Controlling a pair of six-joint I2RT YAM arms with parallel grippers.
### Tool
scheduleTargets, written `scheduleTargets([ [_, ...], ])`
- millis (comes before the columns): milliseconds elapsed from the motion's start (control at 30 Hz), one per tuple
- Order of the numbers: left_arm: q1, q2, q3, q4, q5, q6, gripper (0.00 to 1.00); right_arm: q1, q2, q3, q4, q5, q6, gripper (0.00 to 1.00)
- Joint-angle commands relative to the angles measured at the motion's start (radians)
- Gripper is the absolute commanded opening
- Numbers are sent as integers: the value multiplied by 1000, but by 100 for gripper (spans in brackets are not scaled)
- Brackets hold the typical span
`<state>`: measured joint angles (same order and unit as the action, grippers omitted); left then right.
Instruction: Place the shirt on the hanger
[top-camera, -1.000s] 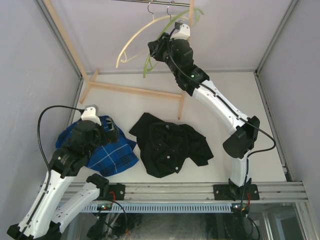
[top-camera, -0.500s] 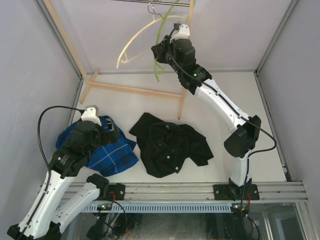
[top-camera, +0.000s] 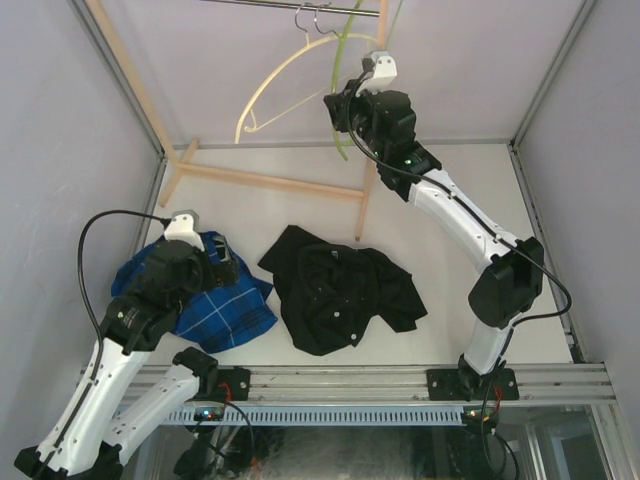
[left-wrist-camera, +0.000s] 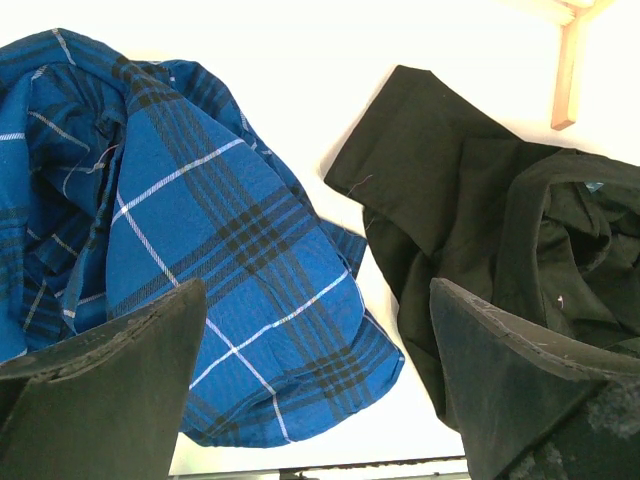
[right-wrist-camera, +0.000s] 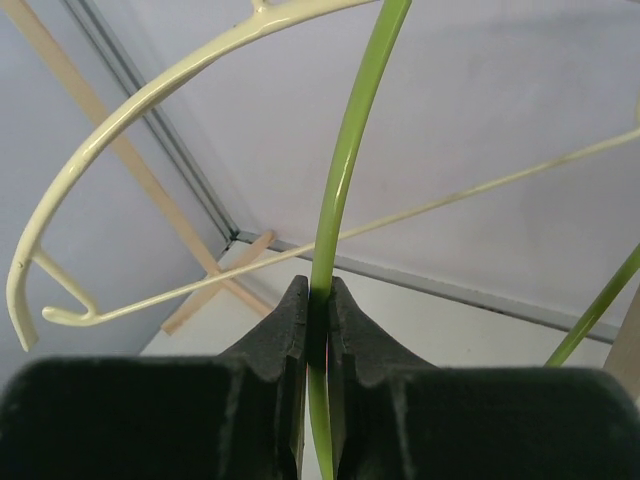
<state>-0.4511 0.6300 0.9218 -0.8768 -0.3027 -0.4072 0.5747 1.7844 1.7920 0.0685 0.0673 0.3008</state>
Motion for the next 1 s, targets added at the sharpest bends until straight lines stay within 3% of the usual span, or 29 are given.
scheduleTargets([
  [0,3,5,-19,41,10,16,96,-15,-33,-1,128,-120,-75,0],
  [200,4,10,-19,41,8,17,96,-31,-27,-2,168,-256,-75,0],
  [433,3,13,-18,41,7,18,96,-33,-43,-33,183,-280,-39,0],
  [967,3,-111,-38,73,34,36,100,-12,-288,-435,311,-215,43,0],
])
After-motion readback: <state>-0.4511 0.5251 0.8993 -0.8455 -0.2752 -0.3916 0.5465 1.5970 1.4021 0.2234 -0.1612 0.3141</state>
